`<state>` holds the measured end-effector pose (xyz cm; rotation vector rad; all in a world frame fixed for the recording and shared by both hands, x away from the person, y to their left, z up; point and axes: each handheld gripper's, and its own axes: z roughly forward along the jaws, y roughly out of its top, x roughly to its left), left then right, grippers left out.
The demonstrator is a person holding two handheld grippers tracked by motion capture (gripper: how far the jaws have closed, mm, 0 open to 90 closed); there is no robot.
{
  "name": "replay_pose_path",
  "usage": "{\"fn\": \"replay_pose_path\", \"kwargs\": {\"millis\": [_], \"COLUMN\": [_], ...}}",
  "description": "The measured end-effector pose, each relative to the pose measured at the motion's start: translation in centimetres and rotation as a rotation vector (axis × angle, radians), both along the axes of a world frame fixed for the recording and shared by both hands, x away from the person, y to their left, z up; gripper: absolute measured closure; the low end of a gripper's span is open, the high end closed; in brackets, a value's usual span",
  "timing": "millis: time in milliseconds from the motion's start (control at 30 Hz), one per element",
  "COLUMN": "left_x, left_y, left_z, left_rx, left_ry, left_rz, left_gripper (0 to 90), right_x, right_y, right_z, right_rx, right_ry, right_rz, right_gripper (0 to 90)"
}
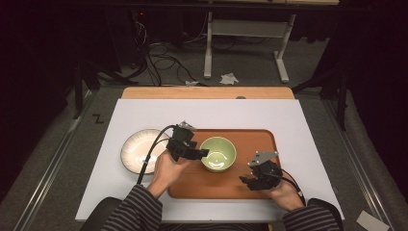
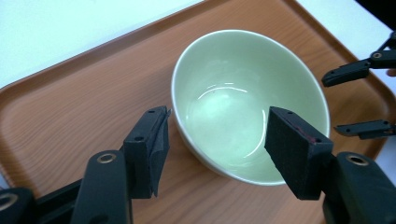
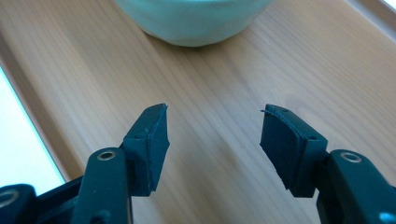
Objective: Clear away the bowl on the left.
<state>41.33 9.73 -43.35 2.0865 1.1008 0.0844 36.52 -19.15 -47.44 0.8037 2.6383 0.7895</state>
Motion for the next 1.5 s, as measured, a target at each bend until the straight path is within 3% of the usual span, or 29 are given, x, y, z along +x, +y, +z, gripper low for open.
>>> {"fn": "replay_pose_path", "kwargs": {"millis": [200, 367, 733, 867, 1200, 1500], "left_x": [0.1, -1.1, -2.6, -2.8, -3.8, -4.9], "left_y": [0.2, 1.1, 2.0, 1.9, 2.1, 2.8], "left_z": [-0.1, 0.7, 0.7, 0.5, 0.8, 0.2], "left_rx": [0.016, 0.021, 0.026, 0.050, 0.037, 0.036], "left_ry": [0.002, -0.028, -0.046, -0.055, -0.070, -0.066], "left_rz": [0.006, 0.017, 0.021, 0.019, 0.013, 0.019], "left_gripper": [39.5, 39.6, 39.1, 39.0, 38.6, 38.7], "right_x": [0.3, 0.2, 0.2, 0.3, 0.2, 0.2], "right_y": [-0.1, -0.1, -0.1, -0.1, -0.1, 0.0], "right_z": [-0.1, 0.0, 0.0, -0.1, -0.1, 0.0], "right_rx": [0.008, 0.005, 0.004, 0.004, 0.002, -0.005], "right_ry": [0.006, 0.002, 0.005, 0.006, 0.008, 0.009], "right_rz": [-0.006, -0.003, -0.011, -0.009, -0.012, -0.009], "right_gripper": [43.1, 43.1, 43.1, 43.1, 43.1, 43.0]}}
